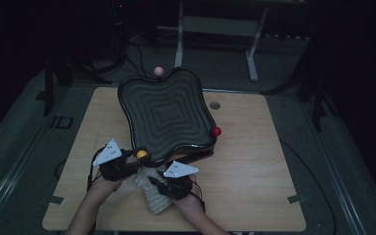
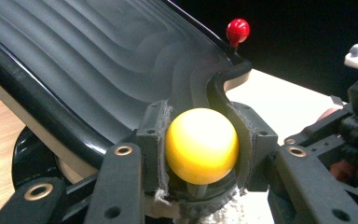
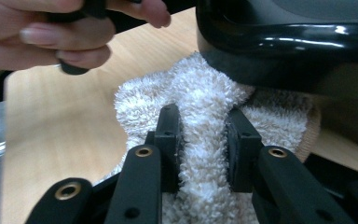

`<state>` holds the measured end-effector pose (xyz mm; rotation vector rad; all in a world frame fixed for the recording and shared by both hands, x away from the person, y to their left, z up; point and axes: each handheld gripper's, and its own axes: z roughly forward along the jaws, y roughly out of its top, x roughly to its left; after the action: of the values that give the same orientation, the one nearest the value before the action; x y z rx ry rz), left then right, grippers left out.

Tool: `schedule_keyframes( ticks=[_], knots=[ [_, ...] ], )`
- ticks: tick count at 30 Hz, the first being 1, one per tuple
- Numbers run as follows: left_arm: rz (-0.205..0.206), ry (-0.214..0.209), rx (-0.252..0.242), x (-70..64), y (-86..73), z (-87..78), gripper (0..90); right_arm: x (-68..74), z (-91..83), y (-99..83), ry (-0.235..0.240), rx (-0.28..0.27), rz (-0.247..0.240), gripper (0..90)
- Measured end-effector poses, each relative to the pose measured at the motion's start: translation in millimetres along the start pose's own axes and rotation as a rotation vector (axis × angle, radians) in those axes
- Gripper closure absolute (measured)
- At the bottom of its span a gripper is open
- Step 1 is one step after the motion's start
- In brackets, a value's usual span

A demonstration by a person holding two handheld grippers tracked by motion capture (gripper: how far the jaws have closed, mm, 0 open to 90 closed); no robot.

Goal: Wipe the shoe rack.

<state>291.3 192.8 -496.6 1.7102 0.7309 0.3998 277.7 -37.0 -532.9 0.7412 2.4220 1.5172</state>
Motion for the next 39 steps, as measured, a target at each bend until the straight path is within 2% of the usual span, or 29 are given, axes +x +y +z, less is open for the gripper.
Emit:
schedule_keyframes(
  ticks=[5,7,11,14,18,20,21,24,25,28,31,33,36,39],
  knots=[
    [-0.001,-0.002,0.001,0.0,0.0,-0.1,60.0,0.0,21.9,3.2,-0.065,0.022,-0.004,57.5],
    [-0.001,-0.002,0.001,0.0,-0.1,-0.1,60.0,-0.7,29.7,3.3,-0.068,0.02,0.008,57.6],
    [-0.001,-0.001,0.001,-0.1,-0.2,-0.2,60.0,4.6,43.3,-0.4,-0.115,0.092,-0.052,59.4],
    [-0.002,0.001,0.0,-0.3,0.0,0.0,60.0,4.1,40.9,2.8,-0.104,0.11,-0.027,60.0],
    [0.0,0.003,0.002,-0.5,0.3,0.1,60.0,3.3,32.6,7.7,-0.081,0.033,0.006,59.8],
    [-0.002,0.002,-0.001,-0.1,-0.1,0.0,60.0,1.9,34.2,9.7,-0.074,0.025,0.035,58.7],
    [-0.005,0.004,-0.002,0.3,-0.2,-0.1,60.0,2.0,36.4,10.8,-0.08,0.03,0.032,58.7],
    [-0.007,0.008,0.0,0.7,0.0,-0.4,60.0,2.0,44.1,12.2,-0.1,0.059,-0.026,60.2],
    [-0.008,0.008,0.0,0.6,0.1,-0.3,59.9,1.7,45.4,11.3,-0.099,0.069,-0.028,60.7],
    [-0.007,0.007,-0.001,0.8,-0.1,-0.3,59.9,-1.7,52.4,6.1,-0.088,0.148,-0.038,61.3],
    [-0.004,0.005,0.0,0.5,0.2,-0.4,59.9,0.8,49.1,8.3,-0.097,0.163,-0.032,61.7],
    [-0.003,0.004,0.0,0.3,0.0,-0.5,59.9,2.7,44.6,9.4,-0.098,0.143,-0.04,62.0],
    [-0.003,0.003,0.002,0.2,0.3,-0.6,60.0,1.1,36.5,13.5,-0.076,0.068,0.007,60.6],
    [-0.005,0.006,0.004,-0.5,0.3,-0.5,60.0,1.6,39.8,17.4,-0.082,0.058,0.002,57.2]
  ],
)
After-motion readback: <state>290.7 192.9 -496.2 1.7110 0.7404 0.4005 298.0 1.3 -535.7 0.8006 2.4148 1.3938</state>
